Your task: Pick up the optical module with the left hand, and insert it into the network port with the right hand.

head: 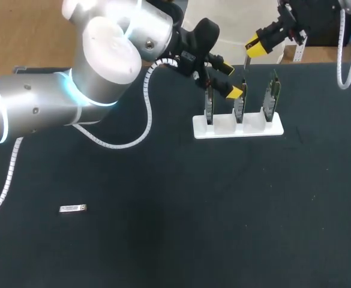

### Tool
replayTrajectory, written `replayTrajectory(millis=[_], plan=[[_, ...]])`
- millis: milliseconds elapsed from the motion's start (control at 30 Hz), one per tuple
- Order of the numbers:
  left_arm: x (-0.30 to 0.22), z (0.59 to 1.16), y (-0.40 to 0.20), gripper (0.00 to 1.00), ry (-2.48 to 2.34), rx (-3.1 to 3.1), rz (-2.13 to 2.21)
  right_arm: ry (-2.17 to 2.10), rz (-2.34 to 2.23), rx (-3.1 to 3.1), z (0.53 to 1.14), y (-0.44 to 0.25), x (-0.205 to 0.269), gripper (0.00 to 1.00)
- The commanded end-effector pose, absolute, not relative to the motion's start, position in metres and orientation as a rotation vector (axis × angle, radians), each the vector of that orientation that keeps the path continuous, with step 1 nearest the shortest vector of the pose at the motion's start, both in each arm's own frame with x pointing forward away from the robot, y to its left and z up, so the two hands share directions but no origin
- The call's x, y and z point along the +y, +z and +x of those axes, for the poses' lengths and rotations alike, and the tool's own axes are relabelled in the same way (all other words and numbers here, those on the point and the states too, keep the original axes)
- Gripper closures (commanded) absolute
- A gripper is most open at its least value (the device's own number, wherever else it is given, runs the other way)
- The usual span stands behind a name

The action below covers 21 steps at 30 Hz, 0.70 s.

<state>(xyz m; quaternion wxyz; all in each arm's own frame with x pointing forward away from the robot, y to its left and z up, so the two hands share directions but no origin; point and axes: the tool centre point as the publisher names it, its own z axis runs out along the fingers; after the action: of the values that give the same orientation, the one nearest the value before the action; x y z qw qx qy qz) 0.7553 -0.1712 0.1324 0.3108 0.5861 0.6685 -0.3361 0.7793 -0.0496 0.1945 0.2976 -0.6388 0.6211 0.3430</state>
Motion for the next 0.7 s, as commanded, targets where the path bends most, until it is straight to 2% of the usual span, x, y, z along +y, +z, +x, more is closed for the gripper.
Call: replayTrajectory(millis=[33, 700], plan=[[-0.172, 0.756, 0.132, 0.0, -0.891, 1.774, 1.558, 0.902, -1.693, 1.646, 0.775, 0.194, -0.05, 1.0], [-0.172, 0.756, 0.132, 0.0, -0.891, 1.774, 1.558, 0.855, -1.735, 1.648, 0.768, 0.185, -0.046, 1.0]])
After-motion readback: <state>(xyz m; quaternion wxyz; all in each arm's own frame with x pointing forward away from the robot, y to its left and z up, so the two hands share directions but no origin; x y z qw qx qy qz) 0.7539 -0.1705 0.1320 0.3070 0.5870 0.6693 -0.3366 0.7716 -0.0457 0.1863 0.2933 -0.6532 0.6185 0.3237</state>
